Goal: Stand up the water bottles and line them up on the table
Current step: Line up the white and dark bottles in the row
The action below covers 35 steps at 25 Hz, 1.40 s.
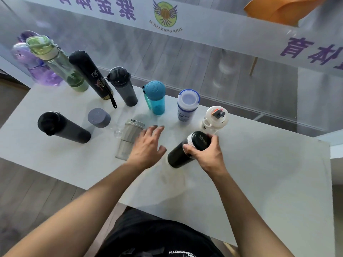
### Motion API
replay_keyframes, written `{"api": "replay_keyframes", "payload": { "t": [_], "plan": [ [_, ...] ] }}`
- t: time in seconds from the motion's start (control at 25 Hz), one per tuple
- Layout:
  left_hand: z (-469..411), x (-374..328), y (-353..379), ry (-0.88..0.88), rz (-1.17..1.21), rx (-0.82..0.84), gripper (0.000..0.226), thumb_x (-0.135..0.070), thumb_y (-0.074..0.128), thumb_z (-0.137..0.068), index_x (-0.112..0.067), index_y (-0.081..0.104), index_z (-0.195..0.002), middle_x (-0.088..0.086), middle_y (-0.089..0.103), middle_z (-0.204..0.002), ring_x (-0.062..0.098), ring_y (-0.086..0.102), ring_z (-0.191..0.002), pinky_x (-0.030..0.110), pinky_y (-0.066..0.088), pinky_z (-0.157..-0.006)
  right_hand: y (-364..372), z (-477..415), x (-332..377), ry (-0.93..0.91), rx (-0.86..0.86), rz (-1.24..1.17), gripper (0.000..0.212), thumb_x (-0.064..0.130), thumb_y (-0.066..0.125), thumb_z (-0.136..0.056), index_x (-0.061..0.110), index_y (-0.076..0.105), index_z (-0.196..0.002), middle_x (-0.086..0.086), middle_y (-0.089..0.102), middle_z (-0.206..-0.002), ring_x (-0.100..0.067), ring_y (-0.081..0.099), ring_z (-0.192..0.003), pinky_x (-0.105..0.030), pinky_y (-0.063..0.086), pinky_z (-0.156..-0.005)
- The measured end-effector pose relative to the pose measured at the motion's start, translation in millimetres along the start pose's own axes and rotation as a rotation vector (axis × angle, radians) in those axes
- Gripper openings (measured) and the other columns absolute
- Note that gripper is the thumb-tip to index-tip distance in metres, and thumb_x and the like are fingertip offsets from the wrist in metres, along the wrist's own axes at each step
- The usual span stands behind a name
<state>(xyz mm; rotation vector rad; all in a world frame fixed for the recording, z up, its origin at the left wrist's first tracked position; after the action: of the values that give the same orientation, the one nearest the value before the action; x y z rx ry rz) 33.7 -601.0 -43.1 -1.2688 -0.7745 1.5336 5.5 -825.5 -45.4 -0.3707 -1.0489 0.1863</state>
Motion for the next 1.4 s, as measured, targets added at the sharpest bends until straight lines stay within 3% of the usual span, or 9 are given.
{"api": "replay_keyframes", "payload": {
  "t": [0.12,0.28,0.48,0.64,0.8,0.96,1.12,1.28,1.4],
  "plan": [
    [-36,42,-16,-0.245,-0.153,0.011,0.079,-0.024,0.057,-0.090,-0.023,0.012,-0.155,0.012,0.016,-0.161,0.035,0.017,-0.147,0.050,0.019,-0.119,-5,6,22,-0.148,-0.015,0.095,0.076,0.034,0.095,-0.061,0.030,0.047,-0.121,0.009,0.062,-0.115,-0.010,0.061,-0.103,-0.014,0.043,-0.085],
    [-49,57,2,-0.405,-0.221,0.123,0.102,-0.024,0.074,-0.081,-0.016,0.004,-0.154,0.017,0.025,-0.153,0.039,0.028,-0.138,0.055,0.037,-0.106,-17,14,22,-0.235,-0.061,0.165,0.075,0.036,0.093,-0.059,0.034,0.048,-0.119,0.010,0.062,-0.114,-0.011,0.061,-0.103,-0.019,0.046,-0.088],
    [-39,41,12,-0.285,-0.324,-0.031,0.068,-0.014,0.066,-0.085,-0.011,0.033,-0.145,0.014,0.031,-0.143,0.036,0.036,-0.125,0.052,0.041,-0.098,-34,19,7,-0.248,-0.134,0.196,0.079,0.039,0.092,-0.057,0.033,0.049,-0.123,0.009,0.060,-0.115,-0.014,0.059,-0.108,-0.031,0.049,-0.095],
    [-33,44,11,-0.254,-0.245,-0.040,0.045,-0.016,0.071,-0.082,-0.013,0.058,-0.125,0.013,0.035,-0.143,0.038,0.041,-0.118,0.045,0.047,-0.092,-39,20,2,-0.263,-0.164,0.197,0.078,0.034,0.093,-0.060,0.029,0.049,-0.125,0.009,0.058,-0.115,-0.011,0.056,-0.106,-0.026,0.047,-0.094],
    [-26,53,18,-0.283,-0.194,0.004,0.052,-0.022,0.069,-0.080,-0.028,0.048,-0.128,0.012,0.031,-0.143,0.038,0.032,-0.127,0.051,0.037,-0.099,-35,25,1,-0.275,-0.129,0.237,0.078,0.035,0.090,-0.064,0.031,0.047,-0.128,0.006,0.054,-0.117,-0.001,0.049,-0.101,-0.010,0.041,-0.090],
    [-19,59,25,-0.335,-0.071,0.015,0.054,-0.017,0.068,-0.080,-0.029,0.041,-0.125,0.017,0.032,-0.141,0.042,0.045,-0.112,0.049,0.044,-0.090,-32,30,-3,-0.270,-0.096,0.329,0.084,0.047,0.086,-0.063,0.035,0.041,-0.134,0.006,0.052,-0.123,-0.014,0.054,-0.113,-0.040,0.047,-0.101],
    [-16,40,25,-0.228,-0.020,-0.015,0.055,-0.014,0.067,-0.076,-0.027,0.044,-0.124,0.016,0.041,-0.133,0.041,0.046,-0.107,0.048,0.045,-0.087,-43,35,5,-0.264,-0.081,0.245,0.087,0.072,0.070,-0.071,0.035,0.038,-0.143,0.006,0.050,-0.131,-0.012,0.053,-0.122,-0.036,0.043,-0.105],
    [-6,-2,10,-0.048,0.063,-0.099,0.084,-0.022,0.076,-0.070,-0.031,0.036,-0.143,0.012,0.039,-0.135,0.039,0.043,-0.114,0.048,0.047,-0.093,-97,-8,13,-0.239,-0.365,0.056,0.063,0.041,0.066,-0.082,0.023,0.046,-0.139,-0.001,0.053,-0.124,-0.015,0.057,-0.112,-0.042,0.048,-0.100],
    [3,-30,-3,0.019,0.209,-0.212,0.092,-0.023,0.081,-0.068,-0.031,0.034,-0.147,0.009,0.034,-0.134,0.037,0.045,-0.114,0.045,0.048,-0.095,-92,-62,17,-0.150,-0.182,0.326,0.092,0.031,0.077,-0.076,0.028,0.027,-0.154,-0.006,0.041,-0.146,-0.023,0.046,-0.133,-0.044,0.039,-0.112]
  ]
}}
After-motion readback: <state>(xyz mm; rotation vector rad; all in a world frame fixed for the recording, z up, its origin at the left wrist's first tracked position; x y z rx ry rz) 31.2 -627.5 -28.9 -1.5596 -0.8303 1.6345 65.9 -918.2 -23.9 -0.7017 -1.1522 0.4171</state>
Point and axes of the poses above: each hand's wrist, its own z-axis away from the middle knuckle, its own y-axis out of the palm, x = y × z, the point moved 8 cm from there along -z, towards the middle knuckle
